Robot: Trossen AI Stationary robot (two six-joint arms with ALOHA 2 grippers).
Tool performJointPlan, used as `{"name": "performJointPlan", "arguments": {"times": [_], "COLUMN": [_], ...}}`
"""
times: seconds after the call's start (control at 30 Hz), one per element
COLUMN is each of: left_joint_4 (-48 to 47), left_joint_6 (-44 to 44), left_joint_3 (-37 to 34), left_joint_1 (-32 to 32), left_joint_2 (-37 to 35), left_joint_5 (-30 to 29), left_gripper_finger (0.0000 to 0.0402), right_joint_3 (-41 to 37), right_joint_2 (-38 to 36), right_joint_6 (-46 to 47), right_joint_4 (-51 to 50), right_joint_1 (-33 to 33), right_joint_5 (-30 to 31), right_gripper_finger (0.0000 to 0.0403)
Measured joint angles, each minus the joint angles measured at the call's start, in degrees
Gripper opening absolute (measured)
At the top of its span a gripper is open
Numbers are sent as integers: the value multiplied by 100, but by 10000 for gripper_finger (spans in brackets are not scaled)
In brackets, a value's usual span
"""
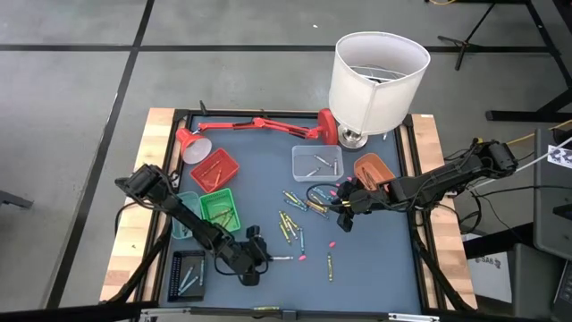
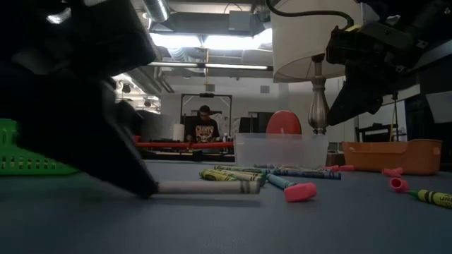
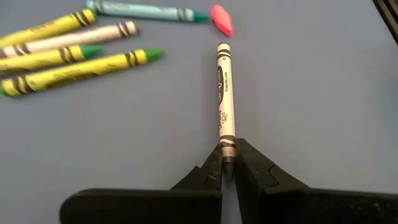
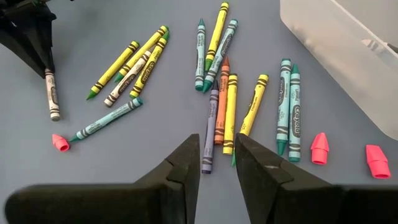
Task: Sort crayons
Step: Put the gray crayon into the transparent bin
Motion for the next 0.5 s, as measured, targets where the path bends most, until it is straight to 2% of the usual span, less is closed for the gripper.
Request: {"name": "performJointPlan", "arguments": {"times": [0.2,0.5], "left_joint_4": [64,77], "left_joint_6": [172,1589], "left_joint_3": [-7,-4], "left_joint_1": [241,799], "left_joint_2": [-206,-677], "left_joint_5": [-33,-38], "left_gripper_finger": [7,7], "right_joint_3": [0,0], "right_joint_2": [0,0], "right_joint_6": [0,0], "right_joint_4": [3,5], "right_joint_1": [-1,-1], "right_joint_5": [0,-2], "right_gripper_finger": [99,99]}}
